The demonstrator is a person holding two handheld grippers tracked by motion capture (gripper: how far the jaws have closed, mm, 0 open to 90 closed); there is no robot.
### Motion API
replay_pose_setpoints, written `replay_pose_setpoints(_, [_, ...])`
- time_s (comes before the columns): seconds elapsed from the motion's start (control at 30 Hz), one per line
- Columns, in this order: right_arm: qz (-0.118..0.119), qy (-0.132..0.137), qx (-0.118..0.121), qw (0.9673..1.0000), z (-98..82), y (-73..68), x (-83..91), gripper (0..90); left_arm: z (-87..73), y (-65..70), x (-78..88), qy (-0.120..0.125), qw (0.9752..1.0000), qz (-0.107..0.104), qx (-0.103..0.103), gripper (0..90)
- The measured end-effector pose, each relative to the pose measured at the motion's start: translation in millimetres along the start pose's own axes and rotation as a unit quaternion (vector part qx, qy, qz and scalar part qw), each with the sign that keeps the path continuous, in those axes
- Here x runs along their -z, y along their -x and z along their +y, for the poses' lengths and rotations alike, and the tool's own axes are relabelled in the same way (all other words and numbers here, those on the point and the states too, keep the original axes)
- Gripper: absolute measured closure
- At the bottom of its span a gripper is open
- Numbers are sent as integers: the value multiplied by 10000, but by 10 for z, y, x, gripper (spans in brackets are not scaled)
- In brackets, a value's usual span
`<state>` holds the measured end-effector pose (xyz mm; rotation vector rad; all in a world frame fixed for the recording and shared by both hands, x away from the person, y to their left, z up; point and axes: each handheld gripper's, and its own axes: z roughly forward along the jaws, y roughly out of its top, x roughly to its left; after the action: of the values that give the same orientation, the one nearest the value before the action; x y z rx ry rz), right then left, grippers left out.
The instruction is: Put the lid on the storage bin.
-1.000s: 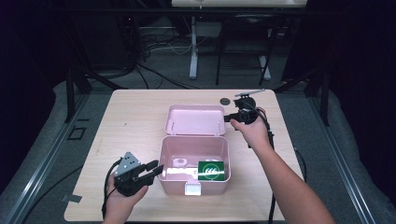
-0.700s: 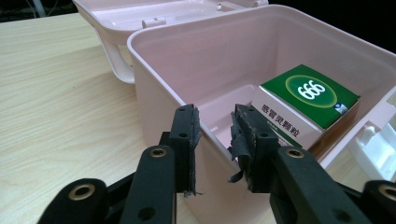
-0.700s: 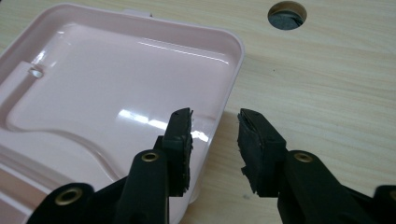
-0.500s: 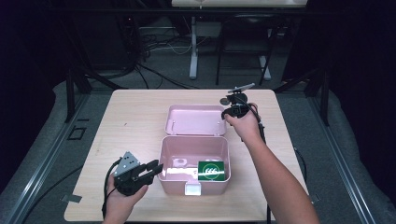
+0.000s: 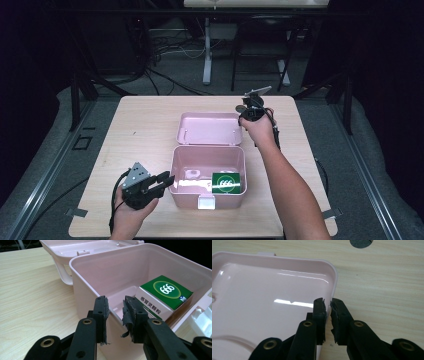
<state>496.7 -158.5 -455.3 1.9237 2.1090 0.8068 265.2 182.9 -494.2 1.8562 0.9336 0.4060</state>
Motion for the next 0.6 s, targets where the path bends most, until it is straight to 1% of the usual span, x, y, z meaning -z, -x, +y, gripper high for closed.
replay_pose_setpoints(0.03, [-31, -47, 12, 10000, 0, 14, -21, 832, 0, 0, 0, -2, 10000, 1, -2, 720])
replay_pose_setpoints(0.1, [52, -134, -90, 9999, 8, 26, -66, 830, 3, 0, 4, -31, 10000, 4, -9, 720])
replay_pose_setpoints(0.17, [63, -165, -121, 9998, 9, 21, -75, 829, 5, -1, 6, -49, 10000, -4, -11, 720])
replay_pose_setpoints(0.2, [42, -210, -89, 9997, 10, 26, -92, 827, 5, 0, 5, -42, 10000, 1, -8, 721])
replay_pose_setpoints(0.27, [76, -262, -162, 9995, 15, 34, -111, 828, 3, 0, 3, -27, 10000, 11, -4, 721])
replay_pose_setpoints(0.37, [80, -276, -232, 9993, 22, 33, -111, 835, 3, 0, 3, -26, 10000, 7, 2, 721])
replay_pose_setpoints(0.47, [44, -295, -237, 9993, 32, 22, -100, 841, 4, 0, 3, -28, 10000, 7, 4, 723])
replay_pose_setpoints(0.53, [-68, -288, -176, 9994, 58, -24, -57, 851, 5, 0, 3, -27, 10000, 7, 8, 724])
replay_pose_setpoints(0.57, [-68, -288, -176, 9994, 58, -24, -57, 851, 5, 0, 3, -27, 10000, 7, 8, 724])
replay_pose_setpoints(0.6, [-126, -272, -158, 9994, 74, -54, -19, 858, 5, 0, 3, -27, 10000, 5, 11, 724])
